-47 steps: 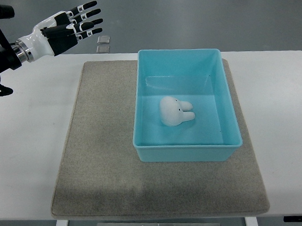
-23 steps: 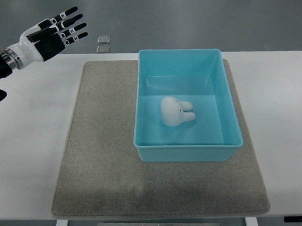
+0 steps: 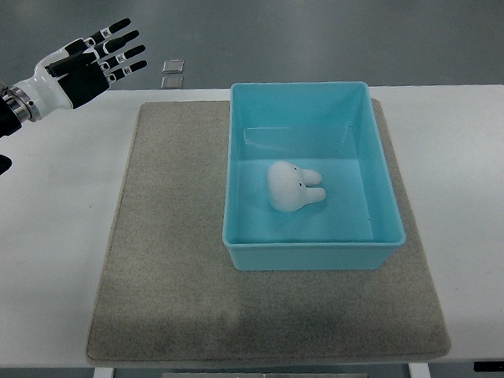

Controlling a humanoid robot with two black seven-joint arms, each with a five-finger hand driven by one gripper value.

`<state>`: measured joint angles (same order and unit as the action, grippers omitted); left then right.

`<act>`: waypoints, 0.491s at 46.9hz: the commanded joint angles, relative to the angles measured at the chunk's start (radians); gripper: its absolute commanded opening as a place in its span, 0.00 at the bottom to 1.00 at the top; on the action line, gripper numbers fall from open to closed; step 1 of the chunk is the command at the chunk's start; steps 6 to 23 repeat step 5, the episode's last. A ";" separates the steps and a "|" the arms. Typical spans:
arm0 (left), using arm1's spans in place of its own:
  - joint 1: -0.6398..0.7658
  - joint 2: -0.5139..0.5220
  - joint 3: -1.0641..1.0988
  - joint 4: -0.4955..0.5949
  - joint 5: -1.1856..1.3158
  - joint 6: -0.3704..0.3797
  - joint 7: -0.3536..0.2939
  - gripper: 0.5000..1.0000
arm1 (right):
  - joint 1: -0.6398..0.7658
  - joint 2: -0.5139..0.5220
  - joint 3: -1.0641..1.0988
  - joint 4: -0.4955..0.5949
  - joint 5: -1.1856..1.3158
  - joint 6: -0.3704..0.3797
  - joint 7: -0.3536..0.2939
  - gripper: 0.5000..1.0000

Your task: Place white toy into blue box with left hand

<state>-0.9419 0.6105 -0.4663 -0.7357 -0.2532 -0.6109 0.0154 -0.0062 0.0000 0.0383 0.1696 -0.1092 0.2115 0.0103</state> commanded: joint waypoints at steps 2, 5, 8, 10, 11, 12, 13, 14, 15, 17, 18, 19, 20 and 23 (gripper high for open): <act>0.000 0.002 -0.001 0.001 0.000 0.000 0.000 1.00 | 0.000 0.000 0.000 0.021 0.000 -0.001 0.000 0.87; 0.000 0.002 -0.002 0.001 0.000 0.000 0.000 1.00 | -0.001 0.000 0.000 0.034 0.000 -0.011 0.000 0.87; 0.000 0.002 -0.002 0.001 0.000 0.000 0.000 1.00 | -0.001 0.000 0.000 0.034 0.000 -0.011 0.000 0.87; 0.000 0.002 -0.002 0.001 0.000 0.000 0.000 1.00 | -0.001 0.000 0.000 0.034 0.000 -0.011 0.000 0.87; 0.000 0.002 -0.002 0.001 0.000 0.000 0.000 1.00 | -0.001 0.000 0.000 0.034 0.000 -0.011 0.000 0.87; 0.000 0.002 -0.002 0.001 0.000 0.000 0.000 1.00 | -0.001 0.000 0.000 0.034 0.000 -0.011 0.000 0.87; 0.000 0.002 -0.002 0.001 0.000 0.000 0.000 1.00 | -0.001 0.000 0.000 0.034 0.000 -0.011 0.000 0.87; 0.000 0.002 -0.002 0.001 0.000 0.000 0.000 1.00 | -0.001 0.000 0.000 0.034 0.000 -0.011 0.000 0.87; 0.000 0.002 -0.002 0.001 0.000 0.000 0.000 1.00 | -0.001 0.000 0.000 0.034 0.000 -0.011 0.000 0.87; 0.000 0.002 -0.002 0.001 0.000 0.000 0.000 1.00 | -0.001 0.000 0.000 0.034 0.000 -0.011 0.000 0.87; 0.000 0.002 -0.002 0.001 0.000 0.000 0.000 1.00 | -0.001 0.000 0.000 0.034 0.000 -0.011 0.000 0.87; 0.000 0.002 -0.002 0.001 0.000 0.000 0.000 1.00 | -0.001 0.000 0.000 0.034 0.000 -0.011 0.000 0.87; 0.000 0.002 -0.002 0.001 0.000 0.000 0.000 1.00 | -0.001 0.000 0.000 0.034 0.000 -0.011 0.000 0.87; 0.000 0.002 -0.002 0.001 0.000 0.000 0.000 1.00 | -0.001 0.000 0.000 0.034 0.000 -0.011 0.000 0.87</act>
